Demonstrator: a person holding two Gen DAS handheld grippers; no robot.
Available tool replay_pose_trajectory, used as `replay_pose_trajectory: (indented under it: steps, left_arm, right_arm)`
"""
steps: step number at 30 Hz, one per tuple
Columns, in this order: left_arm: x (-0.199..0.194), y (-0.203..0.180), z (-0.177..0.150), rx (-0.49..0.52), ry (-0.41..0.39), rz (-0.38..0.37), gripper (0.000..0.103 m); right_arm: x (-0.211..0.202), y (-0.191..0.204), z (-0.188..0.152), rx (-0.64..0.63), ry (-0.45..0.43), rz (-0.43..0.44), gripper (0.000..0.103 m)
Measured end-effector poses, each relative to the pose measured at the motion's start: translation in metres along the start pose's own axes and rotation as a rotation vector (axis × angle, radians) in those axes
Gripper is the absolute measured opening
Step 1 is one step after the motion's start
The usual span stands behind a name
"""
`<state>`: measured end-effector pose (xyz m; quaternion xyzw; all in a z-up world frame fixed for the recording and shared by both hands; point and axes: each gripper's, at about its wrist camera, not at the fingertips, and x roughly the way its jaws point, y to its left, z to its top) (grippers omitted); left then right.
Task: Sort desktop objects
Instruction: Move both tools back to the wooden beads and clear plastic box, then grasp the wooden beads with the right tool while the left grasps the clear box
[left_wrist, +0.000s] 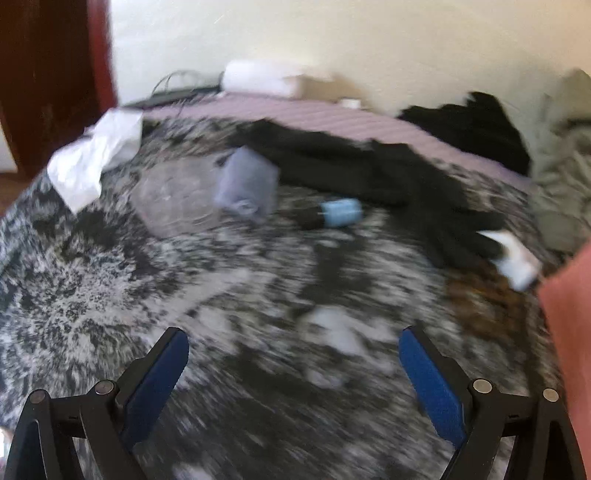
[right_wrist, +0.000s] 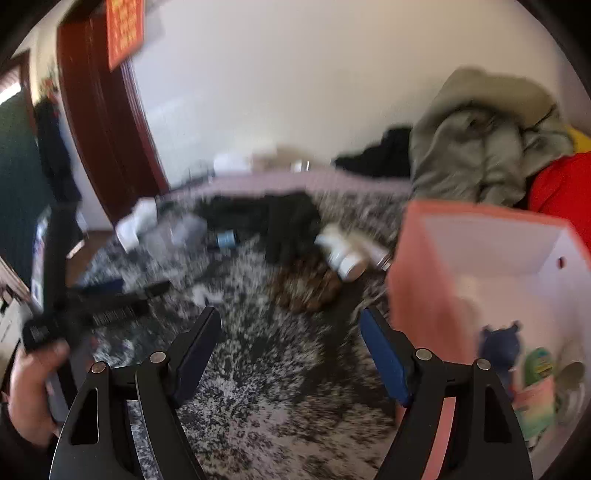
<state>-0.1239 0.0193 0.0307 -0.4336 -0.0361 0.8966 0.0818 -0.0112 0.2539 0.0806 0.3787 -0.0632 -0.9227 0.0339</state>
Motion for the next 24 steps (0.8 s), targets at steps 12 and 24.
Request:
replay_pose_trajectory:
  steps: [12, 24]
  left_arm:
    - [0.098, 0.064, 0.032, -0.367, -0.008, -0.318, 0.096]
    - [0.137, 0.051, 0.069, -0.395, -0.167, -0.183, 0.101]
  right_arm:
    - [0.113, -0.011, -0.016, 0.159, 0.25, 0.003, 0.081]
    - [0.148, -0.014, -0.011, 0.071, 0.263, -0.031, 0.09]
